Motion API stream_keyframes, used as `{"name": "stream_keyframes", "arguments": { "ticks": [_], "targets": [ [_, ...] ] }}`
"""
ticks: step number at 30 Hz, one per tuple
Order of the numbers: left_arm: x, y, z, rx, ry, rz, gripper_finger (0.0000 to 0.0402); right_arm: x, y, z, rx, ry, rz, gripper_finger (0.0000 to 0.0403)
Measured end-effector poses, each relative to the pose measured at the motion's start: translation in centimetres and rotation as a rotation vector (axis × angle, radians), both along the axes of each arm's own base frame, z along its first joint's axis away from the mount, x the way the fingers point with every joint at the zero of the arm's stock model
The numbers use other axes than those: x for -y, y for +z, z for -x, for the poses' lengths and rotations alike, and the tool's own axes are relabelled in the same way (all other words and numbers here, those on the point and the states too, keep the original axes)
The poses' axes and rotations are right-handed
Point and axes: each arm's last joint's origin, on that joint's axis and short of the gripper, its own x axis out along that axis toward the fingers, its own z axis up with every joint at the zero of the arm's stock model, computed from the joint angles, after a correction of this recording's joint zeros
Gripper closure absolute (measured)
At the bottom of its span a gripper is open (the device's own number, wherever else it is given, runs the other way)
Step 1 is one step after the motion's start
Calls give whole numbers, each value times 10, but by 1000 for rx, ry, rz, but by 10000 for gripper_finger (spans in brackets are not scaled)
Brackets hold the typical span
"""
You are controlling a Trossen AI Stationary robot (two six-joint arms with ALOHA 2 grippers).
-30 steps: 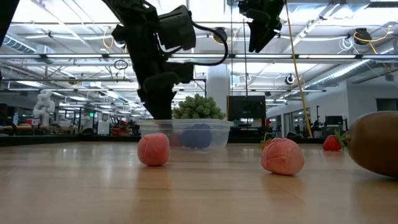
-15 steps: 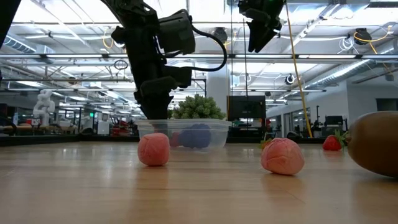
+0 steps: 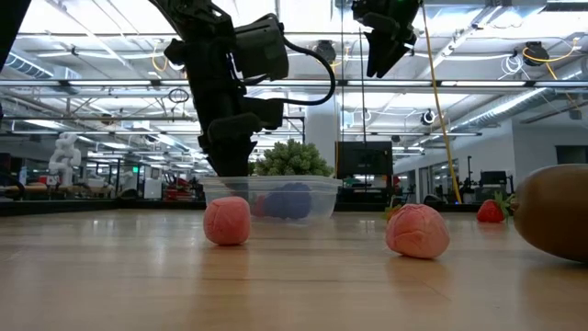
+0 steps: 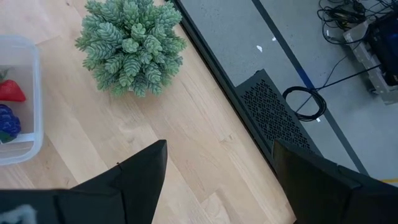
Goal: Pick and placing Produce into tupperware
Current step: Put the cherry into the transparent bin, then put the left apricot into the transparent bin
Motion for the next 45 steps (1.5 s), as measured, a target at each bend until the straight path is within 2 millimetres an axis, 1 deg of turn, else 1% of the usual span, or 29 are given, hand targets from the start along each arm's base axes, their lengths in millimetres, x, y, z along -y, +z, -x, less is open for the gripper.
{"name": "stream_keyframes", "arguments": {
  "ticks": [5,9,11,15,18,22,24,26,29,32,37,40,45],
  "targets": [
    [0,0,0,1,1,-2,219,0,0,0,0,0,0,121],
    [-1,1,0,-4,5,-34,211,0,0,0,0,0,0,121],
    [-2,7,-2,-9,4,-55,211,0,0,0,0,0,0,121],
    [-3,27,-9,-23,-26,-90,209,0,0,0,0,0,0,121],
    [-4,50,-14,-44,-35,-135,209,0,0,0,-3,4,1,121],
    [3,79,-17,-54,-42,-144,213,0,0,1,-12,9,1,121],
    [15,89,-18,-45,-46,-135,215,0,0,1,-21,21,5,121],
    [30,93,-19,-35,-68,-114,215,0,0,1,-29,34,10,121],
    [56,94,-17,-29,-101,-58,215,0,0,1,-43,56,19,121],
    [84,93,-11,-43,-99,-16,215,0,0,1,-54,74,26,121],
    [126,93,-1,-16,-61,-10,215,2,0,1,-55,68,28,121],
    [147,94,2,42,-59,-6,215,2,0,2,-50,58,27,121],
    [175,97,5,123,-129,24,215,3,1,0,-29,48,30,121]
  ]
}}
